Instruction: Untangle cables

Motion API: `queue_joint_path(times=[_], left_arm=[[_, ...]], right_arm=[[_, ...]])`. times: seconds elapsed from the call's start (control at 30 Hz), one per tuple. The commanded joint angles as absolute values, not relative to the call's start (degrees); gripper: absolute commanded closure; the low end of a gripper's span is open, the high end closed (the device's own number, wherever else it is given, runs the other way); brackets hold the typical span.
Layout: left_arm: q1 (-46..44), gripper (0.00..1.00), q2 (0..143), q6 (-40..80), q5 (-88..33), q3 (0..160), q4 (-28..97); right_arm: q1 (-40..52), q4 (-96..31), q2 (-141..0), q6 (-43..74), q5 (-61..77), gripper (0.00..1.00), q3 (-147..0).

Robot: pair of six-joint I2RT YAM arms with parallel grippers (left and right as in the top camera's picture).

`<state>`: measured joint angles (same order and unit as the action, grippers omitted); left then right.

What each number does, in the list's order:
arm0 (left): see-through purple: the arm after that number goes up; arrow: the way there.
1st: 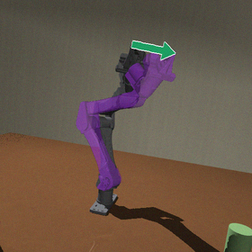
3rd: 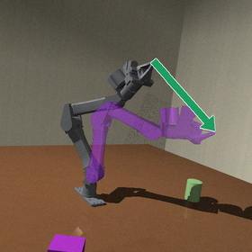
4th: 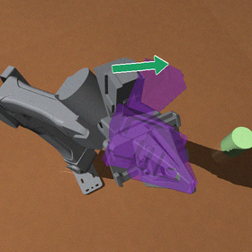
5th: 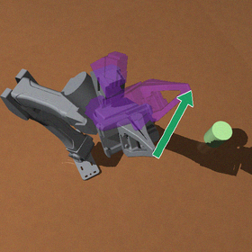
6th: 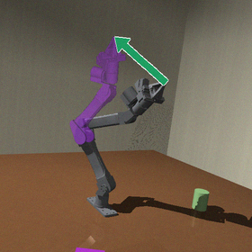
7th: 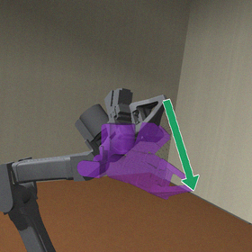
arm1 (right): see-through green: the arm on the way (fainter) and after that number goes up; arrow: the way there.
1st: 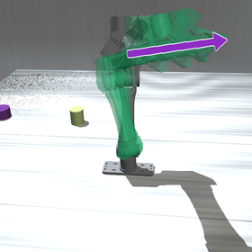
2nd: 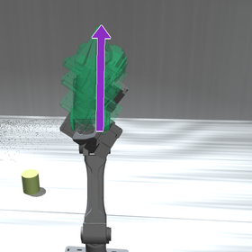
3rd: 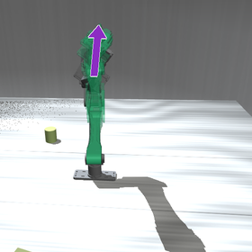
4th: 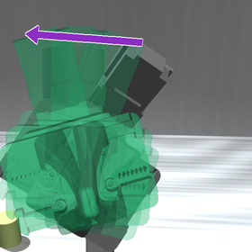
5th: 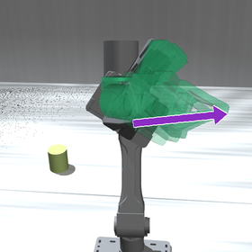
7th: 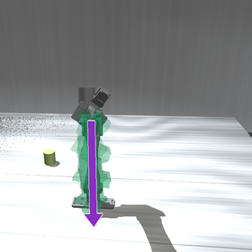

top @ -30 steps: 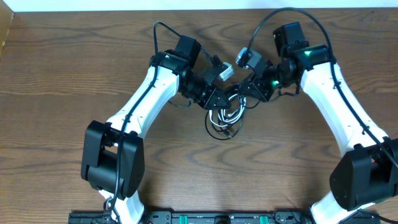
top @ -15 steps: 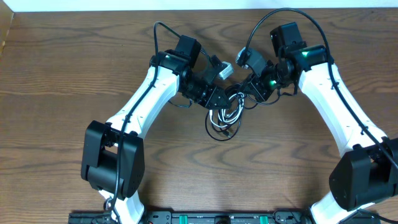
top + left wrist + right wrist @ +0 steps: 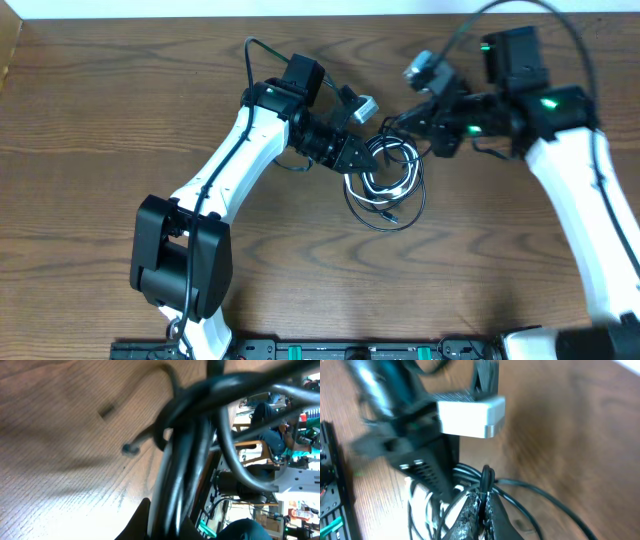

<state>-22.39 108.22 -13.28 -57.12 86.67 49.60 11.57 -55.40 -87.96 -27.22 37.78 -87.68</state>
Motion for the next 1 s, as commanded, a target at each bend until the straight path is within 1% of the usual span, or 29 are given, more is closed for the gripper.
queue_joint_path(times=[0.0,0.27,0.3,0.33,0.37,0.47,0.57,0.67,0.73,0.83,0.9,0.93,0.97], left_arm=[[-22.1,0.92,108.6,-12.1,-54.8,86.5,50.0],[-22.1,0.93,108.6,-12.1,-54.8,86.5,49.8],[-22.1,0.93,108.6,-12.1,-54.8,86.5,49.8],[-22.1,0.93,108.6,-12.1,-54.8,86.5,49.8],[-22.1,0.93,108.6,-12.1,-54.8,86.5,49.8],[-22.1,0.92,108.6,-12.1,-54.8,86.5,49.9],[-22.1,0.93,108.6,-12.1,-54.8,86.5,49.9],[-22.1,0.93,108.6,-12.1,-54.8,86.5,49.9],[-22.2,0.93,108.6,-12.1,-54.8,86.5,49.9],[-22.2,0.93,108.6,-12.1,-54.8,86.5,49.9],[-22.2,0.92,108.6,-12.1,-54.8,86.5,49.9],[-22.2,0.93,108.6,-12.1,-54.8,86.5,49.9],[-22.2,0.93,108.6,-12.1,-54.8,86.5,49.9]], right_arm=[[9.6,-56.4,-82.5,-27.7,40.7,0.99,-89.6],[9.4,-59.2,-80.0,-29.4,40.2,0.99,-89.3],[9.4,-59.2,-80.3,-29.4,39.8,0.86,-89.1],[9.4,-59.2,-80.6,-29.5,39.1,0.66,-89.1],[9.4,-59.2,-81.7,-29.4,36.9,0.51,-89.1],[9.4,-59.2,-83.9,-29.4,35.9,0.42,-89.1],[9.4,-59.1,-86.9,-29.4,35.9,0.37,-89.1],[9.5,-58.8,-90.1,-29.5,35.9,0.37,-89.1],[9.8,-58.0,-92.2,-29.4,35.9,0.39,-89.1],[10.2,-56.5,-95.0,-29.4,36.2,0.52,-89.1],[10.7,-55.4,-96.7,-29.4,36.7,0.63,-89.1],[11.2,-55.0,-97.6,-29.4,36.7,0.66,-89.1],[11.7,-54.7,-98.3,-29.4,36.7,0.66,-89.1]])
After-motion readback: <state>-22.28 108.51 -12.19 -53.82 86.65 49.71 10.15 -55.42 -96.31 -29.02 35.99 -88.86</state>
